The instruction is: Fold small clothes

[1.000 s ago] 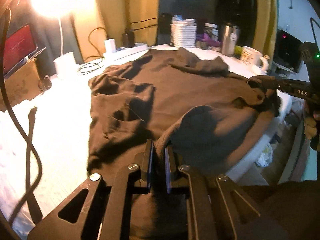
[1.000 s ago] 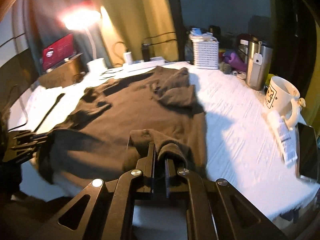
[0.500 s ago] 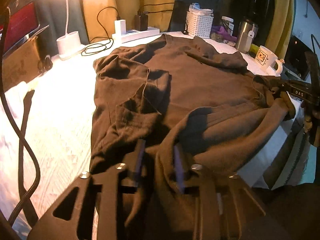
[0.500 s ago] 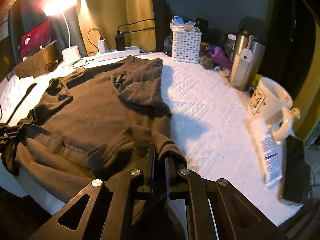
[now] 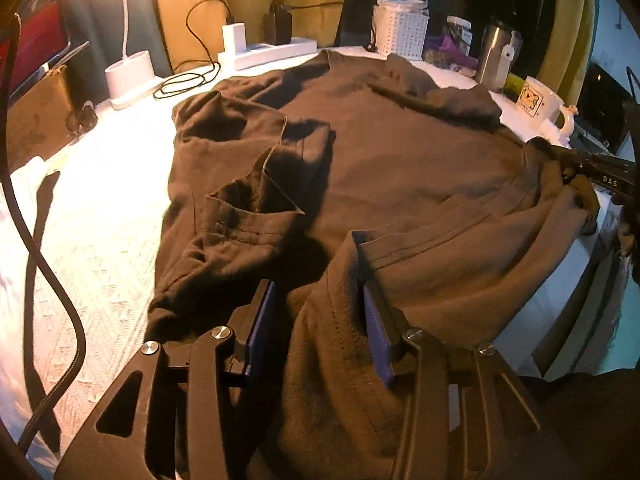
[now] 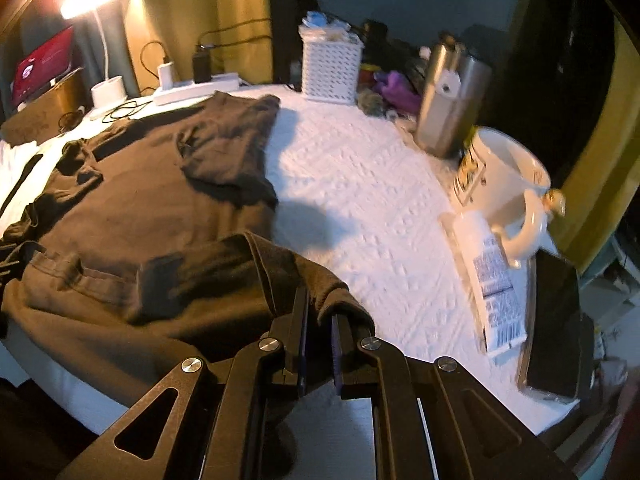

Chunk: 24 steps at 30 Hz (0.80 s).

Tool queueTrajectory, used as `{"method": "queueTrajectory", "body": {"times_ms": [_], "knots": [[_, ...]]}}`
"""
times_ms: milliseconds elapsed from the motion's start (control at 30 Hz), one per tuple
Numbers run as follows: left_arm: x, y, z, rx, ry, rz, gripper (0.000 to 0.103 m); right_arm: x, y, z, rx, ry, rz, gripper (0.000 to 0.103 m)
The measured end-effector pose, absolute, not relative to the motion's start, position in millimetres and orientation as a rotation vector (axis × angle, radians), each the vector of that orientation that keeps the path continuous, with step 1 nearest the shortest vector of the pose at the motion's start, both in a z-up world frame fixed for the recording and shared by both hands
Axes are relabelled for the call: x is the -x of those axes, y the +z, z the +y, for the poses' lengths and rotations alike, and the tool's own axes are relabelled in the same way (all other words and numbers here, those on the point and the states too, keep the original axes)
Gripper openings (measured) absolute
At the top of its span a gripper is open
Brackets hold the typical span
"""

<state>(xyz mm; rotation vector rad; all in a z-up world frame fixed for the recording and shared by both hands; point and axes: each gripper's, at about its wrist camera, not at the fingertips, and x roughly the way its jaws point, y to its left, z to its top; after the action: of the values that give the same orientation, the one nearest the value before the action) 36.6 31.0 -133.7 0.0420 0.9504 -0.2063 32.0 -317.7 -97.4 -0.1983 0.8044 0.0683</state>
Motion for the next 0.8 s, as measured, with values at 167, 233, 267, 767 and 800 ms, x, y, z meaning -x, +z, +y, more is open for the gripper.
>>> {"method": "queueTrajectory", "body": {"times_ms": [167, 233, 267, 767, 800], "knots": [[-37, -134, 30, -0.064, -0.207, 0.938, 0.019, -27, -109, -338, 0.156, 0.043, 0.836, 0.01], [-36, -132, 29, -0.077, -0.208, 0.936, 0.011, -23, -110, -347, 0.135, 0.027, 0.838, 0.01], [-36, -131, 30, -0.08, -0.203, 0.933, 0.006, -21, -110, -353, 0.117, 0.026, 0.837, 0.01], [-41, -104, 49, -0.083, -0.088, 0.825, 0.004, 1, -97, -376, 0.041, 0.062, 0.794, 0.01], [-43, -103, 48, -0.09, -0.079, 0.819, 0.004, 3, -96, -383, -0.007, 0.084, 0.787, 0.01]]}}
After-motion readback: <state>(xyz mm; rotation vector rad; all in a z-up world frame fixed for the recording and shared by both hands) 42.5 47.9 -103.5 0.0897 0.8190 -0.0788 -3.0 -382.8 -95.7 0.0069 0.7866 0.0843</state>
